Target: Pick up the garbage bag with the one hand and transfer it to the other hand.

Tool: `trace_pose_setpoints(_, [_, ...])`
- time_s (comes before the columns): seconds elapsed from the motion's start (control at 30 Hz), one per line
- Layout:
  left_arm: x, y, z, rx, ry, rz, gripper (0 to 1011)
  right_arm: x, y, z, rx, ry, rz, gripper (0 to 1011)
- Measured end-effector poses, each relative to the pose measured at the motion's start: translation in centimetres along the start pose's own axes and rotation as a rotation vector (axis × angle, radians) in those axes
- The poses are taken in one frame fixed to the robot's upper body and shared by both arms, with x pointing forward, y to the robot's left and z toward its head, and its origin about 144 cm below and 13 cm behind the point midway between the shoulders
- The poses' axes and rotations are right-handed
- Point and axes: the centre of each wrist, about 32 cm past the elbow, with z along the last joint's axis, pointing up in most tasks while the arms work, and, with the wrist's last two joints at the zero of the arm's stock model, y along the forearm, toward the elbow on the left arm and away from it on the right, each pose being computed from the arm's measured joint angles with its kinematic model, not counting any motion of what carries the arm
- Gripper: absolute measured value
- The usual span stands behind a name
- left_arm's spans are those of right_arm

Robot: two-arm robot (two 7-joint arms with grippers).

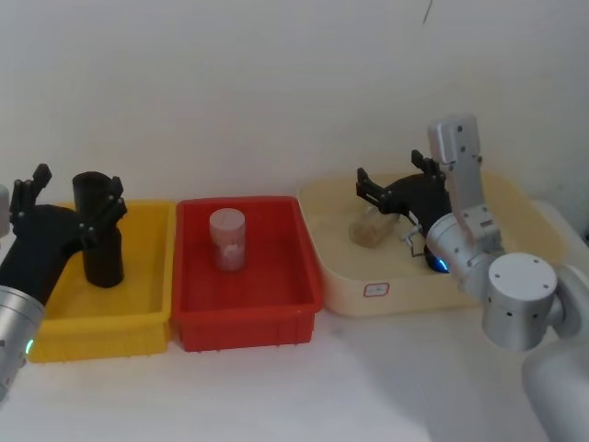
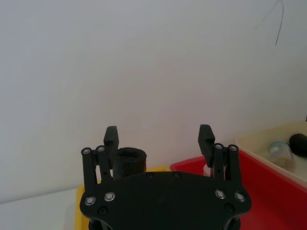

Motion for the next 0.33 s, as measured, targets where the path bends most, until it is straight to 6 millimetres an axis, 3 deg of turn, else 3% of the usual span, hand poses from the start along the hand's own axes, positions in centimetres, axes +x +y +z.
trace_pose_setpoints(0.33, [0.0,0.0,0.0,0.0,0.0,0.0,1000,0.46,-0.8,-0.44,0.003,0.042,0.004,1001])
